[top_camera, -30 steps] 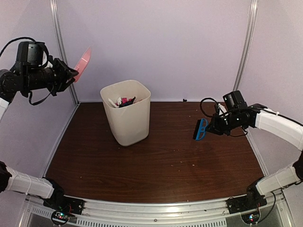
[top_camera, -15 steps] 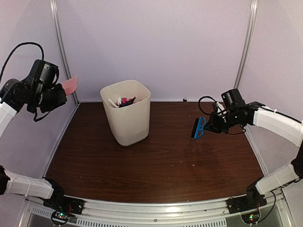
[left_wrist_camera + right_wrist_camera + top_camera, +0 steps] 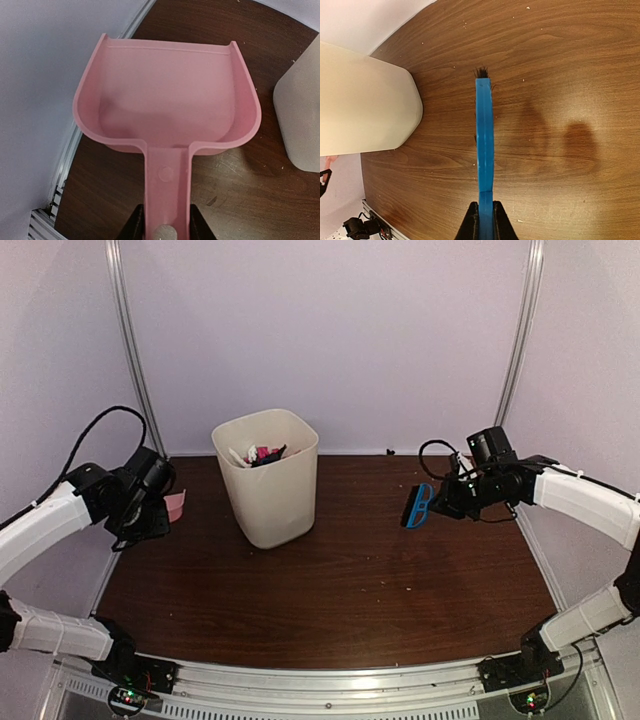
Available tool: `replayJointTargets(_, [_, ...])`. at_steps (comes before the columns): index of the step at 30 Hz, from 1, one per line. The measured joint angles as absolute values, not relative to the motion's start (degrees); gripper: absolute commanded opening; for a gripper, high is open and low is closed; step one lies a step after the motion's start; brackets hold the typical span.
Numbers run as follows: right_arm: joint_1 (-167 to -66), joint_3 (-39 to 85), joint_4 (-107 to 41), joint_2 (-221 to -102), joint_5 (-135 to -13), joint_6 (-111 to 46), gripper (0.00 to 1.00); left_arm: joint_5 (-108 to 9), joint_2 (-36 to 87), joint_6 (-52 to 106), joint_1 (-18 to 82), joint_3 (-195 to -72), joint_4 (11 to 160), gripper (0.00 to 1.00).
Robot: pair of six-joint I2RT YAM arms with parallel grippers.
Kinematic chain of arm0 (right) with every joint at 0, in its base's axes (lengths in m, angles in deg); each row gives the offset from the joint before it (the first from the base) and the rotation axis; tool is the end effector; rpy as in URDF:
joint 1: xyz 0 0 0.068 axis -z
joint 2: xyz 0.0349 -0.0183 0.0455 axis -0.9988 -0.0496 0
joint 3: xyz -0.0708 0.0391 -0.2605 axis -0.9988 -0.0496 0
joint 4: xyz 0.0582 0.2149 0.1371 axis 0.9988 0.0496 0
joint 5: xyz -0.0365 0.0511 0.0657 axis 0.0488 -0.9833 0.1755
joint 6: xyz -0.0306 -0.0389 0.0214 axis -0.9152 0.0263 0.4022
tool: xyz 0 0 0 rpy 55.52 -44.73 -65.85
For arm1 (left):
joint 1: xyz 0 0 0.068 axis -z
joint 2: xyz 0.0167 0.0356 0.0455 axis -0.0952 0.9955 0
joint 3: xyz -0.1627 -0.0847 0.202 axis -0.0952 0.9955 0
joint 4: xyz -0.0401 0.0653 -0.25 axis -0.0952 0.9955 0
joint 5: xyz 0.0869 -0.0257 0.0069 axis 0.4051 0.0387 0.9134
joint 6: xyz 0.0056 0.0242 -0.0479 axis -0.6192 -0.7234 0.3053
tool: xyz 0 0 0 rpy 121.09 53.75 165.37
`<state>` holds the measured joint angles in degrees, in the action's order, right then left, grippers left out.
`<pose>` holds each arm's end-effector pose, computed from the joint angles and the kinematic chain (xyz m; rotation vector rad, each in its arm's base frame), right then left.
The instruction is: Sweep away the paper scraps from the table
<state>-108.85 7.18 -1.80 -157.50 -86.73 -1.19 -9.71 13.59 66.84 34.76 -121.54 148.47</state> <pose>0.2579 0.1163 0.2760 0.1848 2.5443 0.8868 0.1794 -0.0792 0.3006 -0.6181 2.3757 0.1734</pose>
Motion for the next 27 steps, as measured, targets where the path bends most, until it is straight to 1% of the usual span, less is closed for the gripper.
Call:
replayJointTargets(11, [-108.3, 1.4, -8.2, -158.3, -91.1, 2.5, 0.0, -20.1, 19.1, 70.1, 34.8, -103.5, 132.7, 0.0])
replayJointTargets(21, [-106.2, -3.2, -9.8, -160.9, -98.7, 1.6, 0.0, -24.4, 18.4, 74.1, 34.8, -95.5, 124.7, 0.0])
replayJointTargets(27, [-106.2, -4.5, -9.7, -164.3, -105.0, -0.6, 0.0, -27.5, 12.3, 77.1, 34.9, -92.6, 125.6, 0.0])
